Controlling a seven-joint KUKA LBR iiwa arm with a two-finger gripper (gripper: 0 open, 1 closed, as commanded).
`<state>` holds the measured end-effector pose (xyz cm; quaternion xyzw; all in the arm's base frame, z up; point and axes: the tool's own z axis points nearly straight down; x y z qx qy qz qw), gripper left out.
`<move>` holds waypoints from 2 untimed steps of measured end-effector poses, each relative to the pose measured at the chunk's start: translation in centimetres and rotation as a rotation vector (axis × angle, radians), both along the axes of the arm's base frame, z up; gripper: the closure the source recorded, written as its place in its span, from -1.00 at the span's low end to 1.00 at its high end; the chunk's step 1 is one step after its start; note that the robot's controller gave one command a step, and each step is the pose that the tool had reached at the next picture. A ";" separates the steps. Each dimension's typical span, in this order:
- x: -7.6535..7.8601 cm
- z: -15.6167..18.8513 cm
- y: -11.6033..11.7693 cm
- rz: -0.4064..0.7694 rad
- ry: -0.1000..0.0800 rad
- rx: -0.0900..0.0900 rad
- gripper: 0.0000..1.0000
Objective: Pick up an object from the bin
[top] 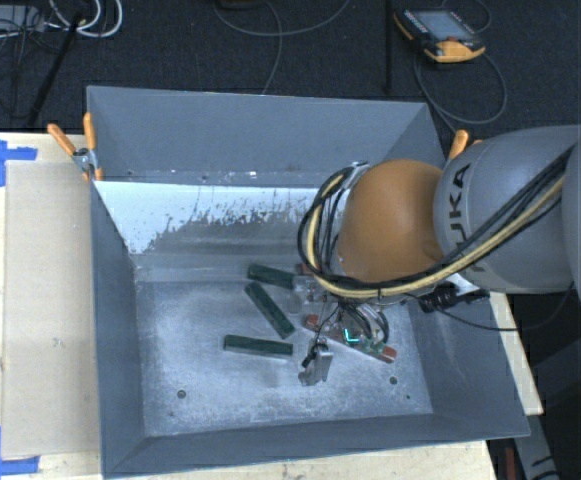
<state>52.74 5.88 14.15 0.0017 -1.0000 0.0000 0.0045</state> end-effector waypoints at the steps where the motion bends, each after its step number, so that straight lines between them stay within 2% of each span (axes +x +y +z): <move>1: 1.1 -7.6 4.7 0.038 -0.001 0.002 -1.00; 2: 2.3 -4.1 3.4 0.107 -0.012 0.000 -1.00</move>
Offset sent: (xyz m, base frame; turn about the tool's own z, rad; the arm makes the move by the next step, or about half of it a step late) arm 0.0129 0.0438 -0.0715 -0.0326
